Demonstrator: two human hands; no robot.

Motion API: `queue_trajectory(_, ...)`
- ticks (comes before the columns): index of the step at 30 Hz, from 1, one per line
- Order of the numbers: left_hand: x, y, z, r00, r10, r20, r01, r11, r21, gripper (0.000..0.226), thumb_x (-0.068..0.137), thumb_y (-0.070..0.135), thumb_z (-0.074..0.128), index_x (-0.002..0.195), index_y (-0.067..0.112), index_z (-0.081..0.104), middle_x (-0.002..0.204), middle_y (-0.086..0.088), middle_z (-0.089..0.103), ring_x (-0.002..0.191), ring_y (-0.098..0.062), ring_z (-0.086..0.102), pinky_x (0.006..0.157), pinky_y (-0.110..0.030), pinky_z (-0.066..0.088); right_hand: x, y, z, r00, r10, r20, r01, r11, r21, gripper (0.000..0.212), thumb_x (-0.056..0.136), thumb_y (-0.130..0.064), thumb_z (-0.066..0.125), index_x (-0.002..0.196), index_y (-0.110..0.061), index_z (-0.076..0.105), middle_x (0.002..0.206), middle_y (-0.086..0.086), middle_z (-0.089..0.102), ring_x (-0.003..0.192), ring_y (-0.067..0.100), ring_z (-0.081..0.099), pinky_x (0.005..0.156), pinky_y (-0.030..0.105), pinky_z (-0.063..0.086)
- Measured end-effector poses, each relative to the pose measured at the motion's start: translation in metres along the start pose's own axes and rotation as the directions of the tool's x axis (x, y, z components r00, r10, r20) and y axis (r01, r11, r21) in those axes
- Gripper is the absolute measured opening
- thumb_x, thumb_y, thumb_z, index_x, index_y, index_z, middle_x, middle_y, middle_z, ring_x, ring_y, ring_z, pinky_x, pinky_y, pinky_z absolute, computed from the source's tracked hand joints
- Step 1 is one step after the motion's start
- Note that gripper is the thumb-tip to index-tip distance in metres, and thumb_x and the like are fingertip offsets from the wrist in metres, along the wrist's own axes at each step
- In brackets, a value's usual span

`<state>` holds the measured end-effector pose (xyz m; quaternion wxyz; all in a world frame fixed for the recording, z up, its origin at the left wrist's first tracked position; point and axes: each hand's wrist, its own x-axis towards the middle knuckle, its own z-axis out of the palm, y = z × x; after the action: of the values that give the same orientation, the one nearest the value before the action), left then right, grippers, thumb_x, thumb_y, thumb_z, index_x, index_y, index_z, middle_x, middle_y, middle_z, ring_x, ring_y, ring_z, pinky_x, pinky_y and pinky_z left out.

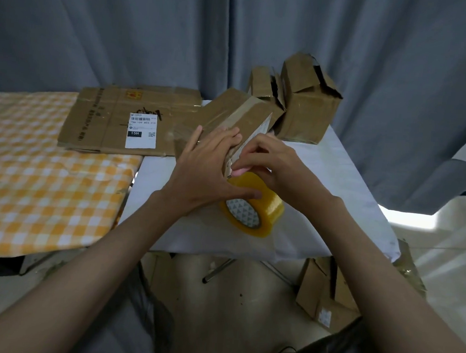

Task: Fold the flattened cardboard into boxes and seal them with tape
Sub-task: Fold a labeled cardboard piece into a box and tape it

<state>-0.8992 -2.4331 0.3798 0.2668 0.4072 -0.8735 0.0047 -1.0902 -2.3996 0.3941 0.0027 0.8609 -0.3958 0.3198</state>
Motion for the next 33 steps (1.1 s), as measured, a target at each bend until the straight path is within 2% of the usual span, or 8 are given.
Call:
queue_trajectory(4,0.001,0.000,-0.001,1.000,0.000,0.007,0.000,1.000,-0.006,0.114,0.062,0.093,0.055,0.146,0.018,0.042,0.156,0.004,0.038,0.147,-0.011,0.026,0.123,-0.049,0.004,0.001,0.004,0.005,1.000,-0.017,0.000,0.017,0.999,-0.037,0.023,0.092,-0.028,0.057,0.093,-0.017,0.077,0.097,0.006,0.061,0.093,0.016,0.052,0.077,0.021,0.040)
queue_trajectory(9,0.001,0.000,0.001,1.000,-0.007,0.011,0.007,1.000,0.005,0.114,0.061,0.095,0.051,0.145,0.019,0.043,0.156,0.007,0.038,0.148,-0.008,0.025,0.123,-0.048,0.003,0.002,0.008,0.012,0.999,-0.048,-0.012,0.047,0.993,-0.104,0.009,0.089,-0.018,0.069,0.092,-0.017,0.077,0.095,0.005,0.060,0.092,0.013,0.046,0.072,0.030,0.045)
queue_trajectory(15,0.002,0.000,0.000,0.999,-0.028,0.024,0.028,1.000,0.013,0.118,0.059,0.096,0.050,0.147,0.019,0.041,0.157,0.008,0.035,0.148,-0.006,0.022,0.124,-0.046,0.001,-0.001,0.013,-0.004,0.999,0.036,-0.036,-0.039,0.997,-0.074,0.033,0.093,-0.038,0.052,0.097,-0.017,0.078,0.097,0.006,0.062,0.091,0.019,0.053,0.075,0.030,0.046)
queue_trajectory(20,0.004,0.000,0.000,0.998,-0.038,0.051,0.036,0.999,0.028,0.120,0.059,0.097,0.051,0.150,0.020,0.037,0.159,0.009,0.032,0.149,-0.006,0.018,0.123,-0.044,-0.003,-0.001,0.026,-0.006,0.974,0.129,-0.188,-0.121,0.991,0.053,0.014,0.090,-0.017,0.068,0.099,-0.018,0.079,0.098,0.001,0.068,0.091,0.014,0.059,0.080,0.018,0.045)
queue_trajectory(24,0.004,0.002,-0.002,0.996,-0.046,0.071,0.044,0.999,0.026,0.123,0.057,0.099,0.047,0.151,0.021,0.034,0.160,0.010,0.028,0.149,-0.005,0.016,0.124,-0.045,-0.004,-0.018,0.036,-0.005,0.895,0.403,-0.188,-0.346,0.897,0.275,0.019,0.088,-0.010,0.071,0.105,-0.018,0.076,0.100,-0.004,0.070,0.093,0.009,0.064,0.078,0.023,0.052)
queue_trajectory(27,0.004,0.003,-0.003,0.996,-0.047,0.079,0.046,0.999,0.020,0.125,0.056,0.099,0.047,0.152,0.021,0.033,0.160,0.010,0.028,0.149,-0.005,0.016,0.123,-0.044,-0.005,-0.038,0.055,0.008,0.777,0.627,-0.060,-0.611,0.773,0.173,0.020,0.086,-0.018,0.075,0.105,-0.019,0.070,0.087,-0.006,0.068,0.079,0.007,0.062,0.072,0.034,0.054)
queue_trajectory(29,0.004,0.003,-0.003,0.996,-0.047,0.079,0.046,0.999,0.015,0.125,0.056,0.100,0.047,0.152,0.020,0.033,0.160,0.011,0.027,0.149,-0.005,0.016,0.123,-0.043,-0.005,-0.052,0.065,0.022,0.694,0.719,0.040,-0.719,0.688,0.098,0.021,0.085,-0.020,0.076,0.101,-0.016,0.063,0.073,-0.006,0.064,0.067,0.007,0.059,0.063,0.031,0.047)
queue_trajectory(33,0.005,0.003,-0.003,0.995,-0.054,0.084,0.054,0.999,0.007,0.126,0.055,0.100,0.048,0.152,0.020,0.033,0.160,0.011,0.027,0.149,-0.004,0.015,0.123,-0.044,-0.005,-0.064,0.069,0.039,0.583,0.807,0.094,-0.812,0.582,0.039,0.022,0.085,-0.030,0.076,0.095,-0.014,0.065,0.087,0.005,0.070,0.077,0.018,0.063,0.066,0.026,0.046)
